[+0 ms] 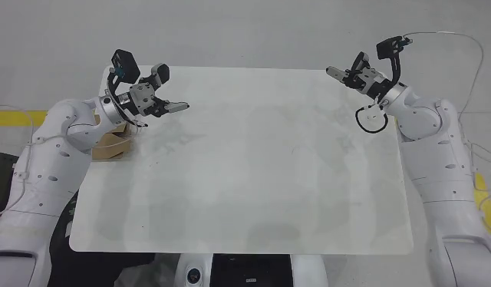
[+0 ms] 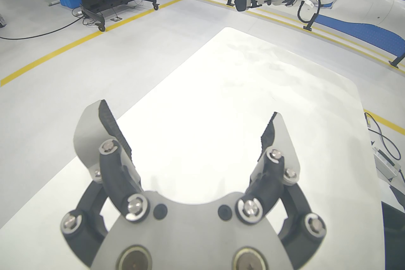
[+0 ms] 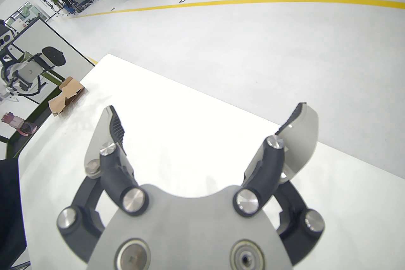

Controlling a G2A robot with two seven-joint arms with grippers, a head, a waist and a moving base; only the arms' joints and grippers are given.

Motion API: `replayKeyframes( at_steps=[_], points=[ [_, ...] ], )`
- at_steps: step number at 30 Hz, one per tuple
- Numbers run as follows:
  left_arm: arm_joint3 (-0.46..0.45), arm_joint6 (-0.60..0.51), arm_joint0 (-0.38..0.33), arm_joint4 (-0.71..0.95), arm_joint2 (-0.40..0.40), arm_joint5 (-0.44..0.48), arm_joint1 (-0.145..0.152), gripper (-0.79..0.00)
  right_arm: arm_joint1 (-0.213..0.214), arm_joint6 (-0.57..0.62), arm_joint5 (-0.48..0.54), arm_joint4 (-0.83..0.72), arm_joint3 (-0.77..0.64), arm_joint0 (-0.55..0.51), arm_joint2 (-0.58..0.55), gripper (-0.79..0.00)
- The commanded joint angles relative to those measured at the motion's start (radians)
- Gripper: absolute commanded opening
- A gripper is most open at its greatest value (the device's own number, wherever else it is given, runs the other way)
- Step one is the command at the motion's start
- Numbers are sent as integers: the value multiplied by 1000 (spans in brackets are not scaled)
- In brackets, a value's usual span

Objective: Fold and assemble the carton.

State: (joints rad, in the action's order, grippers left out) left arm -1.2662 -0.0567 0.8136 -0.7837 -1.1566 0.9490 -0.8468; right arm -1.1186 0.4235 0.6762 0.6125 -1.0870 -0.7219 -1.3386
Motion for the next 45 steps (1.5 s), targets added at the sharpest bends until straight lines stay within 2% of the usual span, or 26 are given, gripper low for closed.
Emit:
replayKeyframes(
  at_steps=[1,6,10,13,18,28,38,45],
  points=[
    [0,0,0,0,0,0,0,-1,0,0,0,0,0,0,0,-1],
    [1,-36,36,98,-15,-31,1,0,0,0,0,0,0,0,0,0],
    [47,-137,54,291,-43,-27,10,0,0,0,0,0,0,0,0,0],
    [74,-237,49,370,-80,-8,25,0,0,0,0,0,0,0,0,0],
    [159,-373,30,521,-145,-32,47,0,0,0,0,0,0,0,0,0],
    [300,-564,-3,664,-235,-90,80,0,0,0,0,0,0,0,0,0],
    [473,-648,-49,652,-328,-115,120,0,0,0,0,0,0,0,0,0],
    [593,-658,-79,554,-371,-131,151,0,0,0,0,0,0,0,0,0]
  ],
)
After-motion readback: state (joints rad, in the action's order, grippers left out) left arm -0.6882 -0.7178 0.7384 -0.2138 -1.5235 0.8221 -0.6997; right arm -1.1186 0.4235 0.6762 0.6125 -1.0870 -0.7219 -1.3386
